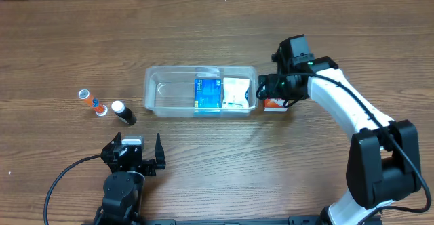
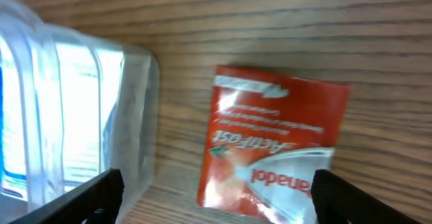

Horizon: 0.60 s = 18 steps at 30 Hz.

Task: Pack container
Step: 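Grasp the blue box with right gripper and place it in container, then grasp the red Panadol box with right gripper, place it in container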

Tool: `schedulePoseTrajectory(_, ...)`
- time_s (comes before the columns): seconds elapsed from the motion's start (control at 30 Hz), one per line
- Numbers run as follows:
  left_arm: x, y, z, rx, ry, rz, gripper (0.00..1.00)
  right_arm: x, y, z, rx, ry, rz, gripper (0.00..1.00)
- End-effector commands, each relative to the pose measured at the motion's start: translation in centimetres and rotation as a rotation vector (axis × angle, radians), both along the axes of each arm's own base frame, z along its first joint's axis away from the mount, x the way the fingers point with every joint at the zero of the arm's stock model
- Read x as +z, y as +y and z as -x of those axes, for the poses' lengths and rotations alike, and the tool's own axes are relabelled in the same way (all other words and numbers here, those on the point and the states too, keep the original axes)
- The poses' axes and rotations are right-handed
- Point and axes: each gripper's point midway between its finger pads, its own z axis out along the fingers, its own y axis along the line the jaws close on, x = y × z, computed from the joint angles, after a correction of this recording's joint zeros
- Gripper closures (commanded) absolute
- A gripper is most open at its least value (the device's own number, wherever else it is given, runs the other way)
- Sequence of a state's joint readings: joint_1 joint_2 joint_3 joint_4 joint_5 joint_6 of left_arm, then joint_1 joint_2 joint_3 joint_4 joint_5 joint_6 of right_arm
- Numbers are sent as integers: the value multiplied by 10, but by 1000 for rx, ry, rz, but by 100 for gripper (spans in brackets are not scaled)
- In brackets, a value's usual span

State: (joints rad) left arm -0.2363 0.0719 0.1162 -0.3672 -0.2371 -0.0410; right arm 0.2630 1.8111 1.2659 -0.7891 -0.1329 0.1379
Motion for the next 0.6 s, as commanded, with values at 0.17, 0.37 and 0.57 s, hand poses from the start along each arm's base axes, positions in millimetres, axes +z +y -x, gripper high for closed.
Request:
schedulePoseTrajectory(0.17,-1,1,0,1,-4,-21,0,-15,-27,-4,-58,5,147,6)
schedulePoseTrajectory(0.37,-1,1,0,1,-4,-21,0,-51,-15,-4,-49,66,137,12)
schedulePoseTrajectory(0.57,-1,1,0,2,-4,-21,0,-34,-36,-1,-117,67,224,29)
